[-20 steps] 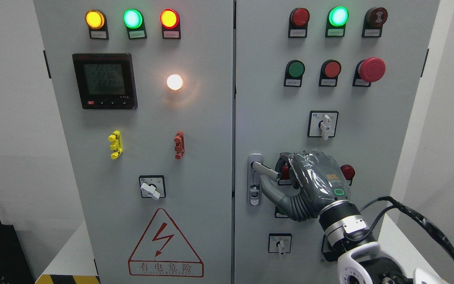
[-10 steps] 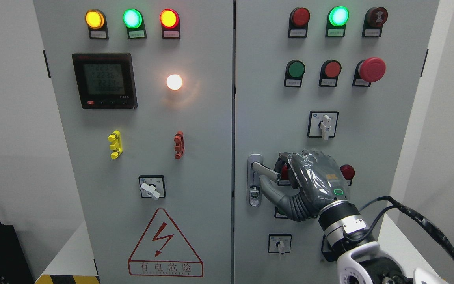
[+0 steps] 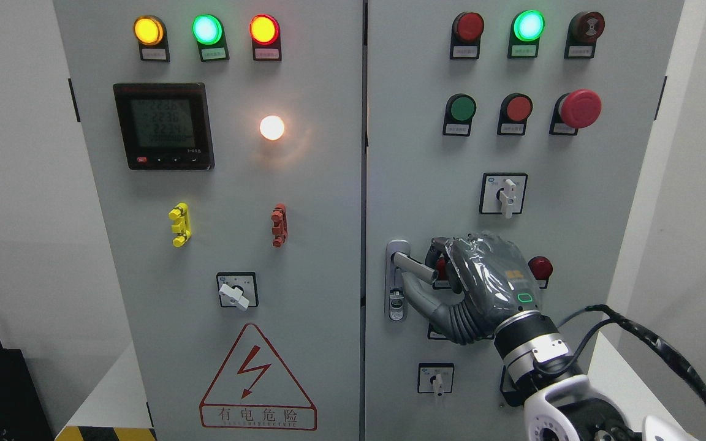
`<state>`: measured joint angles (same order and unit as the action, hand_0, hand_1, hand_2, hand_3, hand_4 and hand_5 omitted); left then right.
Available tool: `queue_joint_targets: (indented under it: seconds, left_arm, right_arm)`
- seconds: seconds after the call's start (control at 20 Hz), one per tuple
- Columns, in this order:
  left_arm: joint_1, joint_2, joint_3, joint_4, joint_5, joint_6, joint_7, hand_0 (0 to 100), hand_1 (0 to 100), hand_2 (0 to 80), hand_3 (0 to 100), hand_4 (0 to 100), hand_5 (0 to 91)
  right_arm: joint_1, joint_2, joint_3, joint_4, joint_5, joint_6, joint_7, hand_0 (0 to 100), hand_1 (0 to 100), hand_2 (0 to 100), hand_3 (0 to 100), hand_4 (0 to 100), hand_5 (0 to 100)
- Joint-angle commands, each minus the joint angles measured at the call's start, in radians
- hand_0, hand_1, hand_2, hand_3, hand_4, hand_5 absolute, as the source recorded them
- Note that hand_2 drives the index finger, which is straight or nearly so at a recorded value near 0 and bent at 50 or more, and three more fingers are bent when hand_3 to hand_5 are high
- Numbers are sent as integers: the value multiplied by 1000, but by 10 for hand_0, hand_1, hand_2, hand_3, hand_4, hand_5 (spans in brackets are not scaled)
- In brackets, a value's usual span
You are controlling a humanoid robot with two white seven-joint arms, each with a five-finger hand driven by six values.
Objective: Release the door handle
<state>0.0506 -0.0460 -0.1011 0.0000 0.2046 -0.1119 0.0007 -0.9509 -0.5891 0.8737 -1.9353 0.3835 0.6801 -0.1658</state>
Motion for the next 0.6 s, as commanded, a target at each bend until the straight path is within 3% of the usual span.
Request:
queue_joint_targets:
  seconds: [0.0,0.55]
  left_arm:
    - [0,0,0,-31,1,0,1,120,389,0,0,0,0]
    - [0,0,0,-31,-1,0,1,120,389,0,0,0,0]
  right_arm:
    - [0,0,-2,4,0,-1,-1,485,323,627,1000,968,1000]
    - [0,0,-2,4,0,-1,-1,510,316,641,1000,968,1000]
